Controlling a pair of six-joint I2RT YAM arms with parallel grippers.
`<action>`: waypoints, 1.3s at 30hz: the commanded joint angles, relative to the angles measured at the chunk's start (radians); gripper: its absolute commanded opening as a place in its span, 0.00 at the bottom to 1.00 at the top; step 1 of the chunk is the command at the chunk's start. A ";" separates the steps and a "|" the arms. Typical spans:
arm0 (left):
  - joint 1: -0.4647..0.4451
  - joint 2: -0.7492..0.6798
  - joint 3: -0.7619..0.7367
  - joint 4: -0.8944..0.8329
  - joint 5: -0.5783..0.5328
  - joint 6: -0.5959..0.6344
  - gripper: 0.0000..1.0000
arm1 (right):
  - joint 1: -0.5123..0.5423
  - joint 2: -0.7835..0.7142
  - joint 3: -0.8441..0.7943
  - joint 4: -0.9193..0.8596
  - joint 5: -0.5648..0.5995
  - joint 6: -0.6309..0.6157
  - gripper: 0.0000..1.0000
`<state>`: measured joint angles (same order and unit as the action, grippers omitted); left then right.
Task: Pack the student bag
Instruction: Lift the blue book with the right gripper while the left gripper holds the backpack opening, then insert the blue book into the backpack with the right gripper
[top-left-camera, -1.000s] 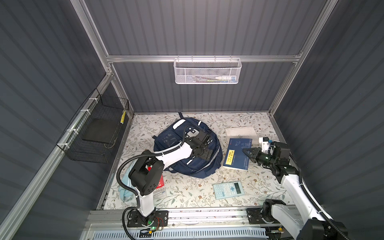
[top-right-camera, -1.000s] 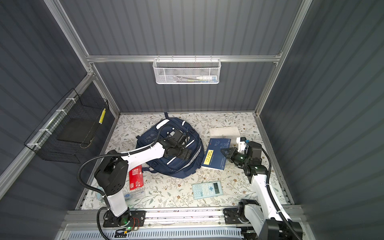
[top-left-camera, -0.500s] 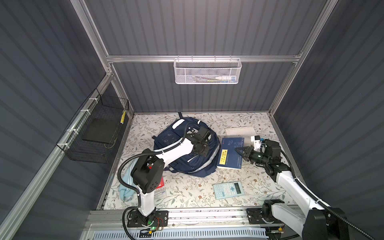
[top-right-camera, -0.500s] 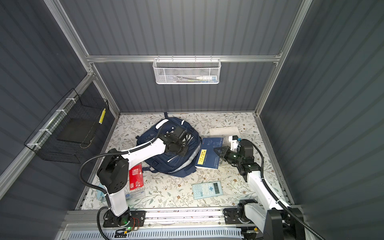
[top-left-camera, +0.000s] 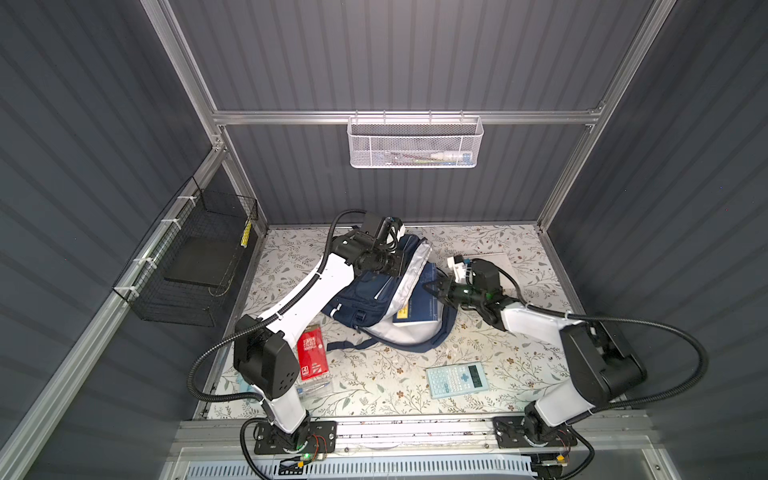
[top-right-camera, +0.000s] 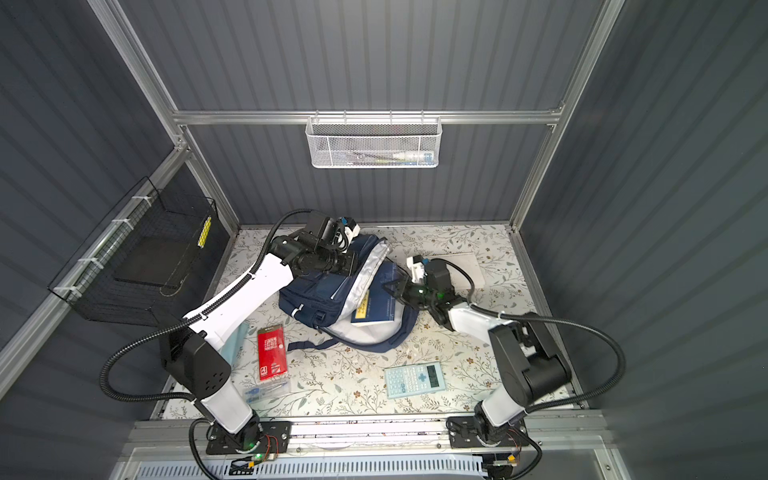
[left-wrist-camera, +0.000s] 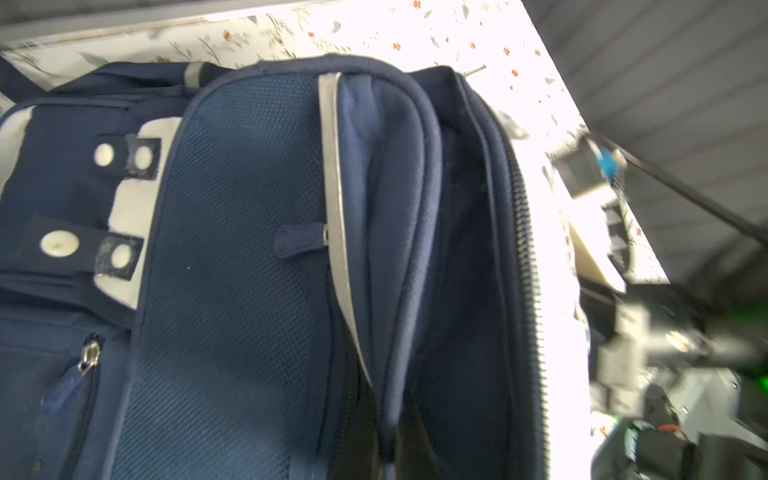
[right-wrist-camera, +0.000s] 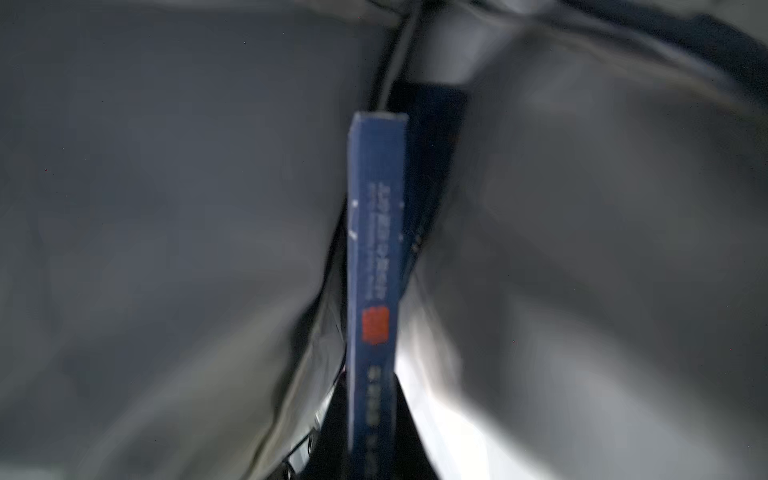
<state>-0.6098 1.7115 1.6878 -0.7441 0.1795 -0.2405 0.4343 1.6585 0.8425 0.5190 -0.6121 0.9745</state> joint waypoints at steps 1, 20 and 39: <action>0.004 -0.027 0.081 0.049 0.067 -0.022 0.00 | 0.041 0.139 0.142 0.131 0.058 0.030 0.00; 0.009 -0.058 -0.032 0.170 0.165 -0.115 0.00 | 0.186 0.439 0.432 -0.150 0.365 0.080 0.55; 0.010 -0.060 -0.216 0.255 0.096 -0.139 0.01 | 0.011 -0.137 -0.129 -0.220 0.222 -0.042 0.62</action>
<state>-0.6090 1.6951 1.4910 -0.5423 0.2893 -0.3580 0.4828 1.6367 0.7719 0.3981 -0.3889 1.0035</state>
